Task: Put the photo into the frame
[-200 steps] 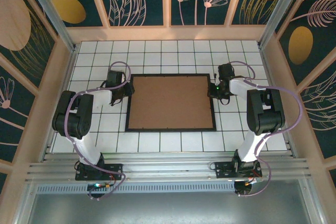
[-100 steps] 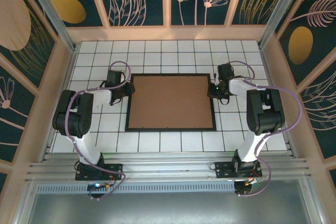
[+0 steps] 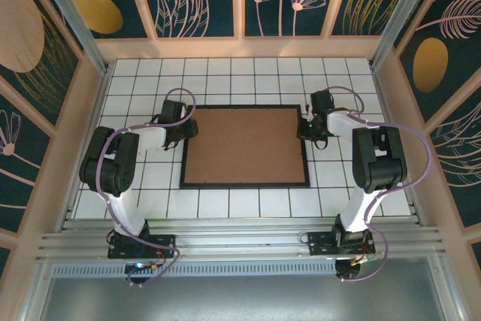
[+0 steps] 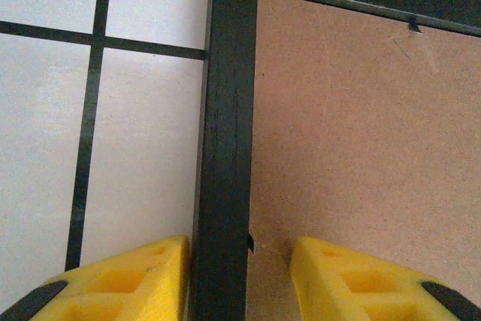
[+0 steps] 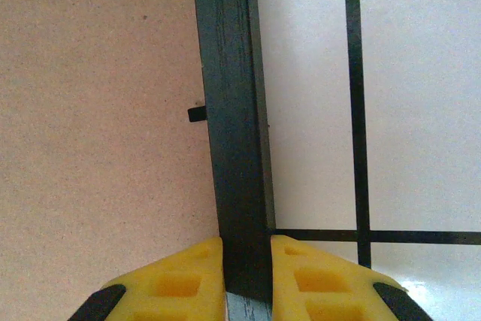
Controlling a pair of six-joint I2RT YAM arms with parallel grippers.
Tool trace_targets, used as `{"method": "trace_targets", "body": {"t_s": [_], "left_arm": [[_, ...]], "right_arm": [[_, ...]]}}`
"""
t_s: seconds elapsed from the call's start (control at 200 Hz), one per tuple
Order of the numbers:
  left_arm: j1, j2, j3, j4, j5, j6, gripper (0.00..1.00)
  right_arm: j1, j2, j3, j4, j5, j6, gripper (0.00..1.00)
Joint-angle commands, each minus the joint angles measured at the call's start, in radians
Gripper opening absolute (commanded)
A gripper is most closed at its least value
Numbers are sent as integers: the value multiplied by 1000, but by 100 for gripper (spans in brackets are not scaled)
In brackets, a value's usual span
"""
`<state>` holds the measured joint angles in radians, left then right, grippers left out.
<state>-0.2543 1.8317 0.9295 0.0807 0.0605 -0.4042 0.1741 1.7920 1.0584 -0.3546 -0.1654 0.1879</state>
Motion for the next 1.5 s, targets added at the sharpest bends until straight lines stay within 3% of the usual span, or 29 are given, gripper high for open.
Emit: {"method": "trace_targets", "body": {"t_s": [0.0, 0.155, 0.35, 0.636, 0.796, 1.216, 1.491], "left_arm": [[-28, -19, -3, -50, 1, -1, 44], [-17, -85, -12, -29, -60, -14, 46], [39, -69, 0, -10, -7, -28, 47], [60, -6, 31, 2, 27, -34, 30], [59, 16, 34, -4, 45, -24, 27], [57, 63, 34, -17, 129, 10, 34], [23, 71, 37, -73, 105, 56, 41]], "right_arm": [[19, 34, 8, -4, 9, -13, 18], [19, 36, 6, 1, 5, -16, 18], [18, 34, 3, 4, 4, -17, 18], [18, 32, 2, 2, 3, -18, 18], [19, 34, 0, 2, 4, -19, 18], [22, 43, 2, 5, -2, -19, 18], [31, 52, 8, 3, -3, -20, 18]]}}
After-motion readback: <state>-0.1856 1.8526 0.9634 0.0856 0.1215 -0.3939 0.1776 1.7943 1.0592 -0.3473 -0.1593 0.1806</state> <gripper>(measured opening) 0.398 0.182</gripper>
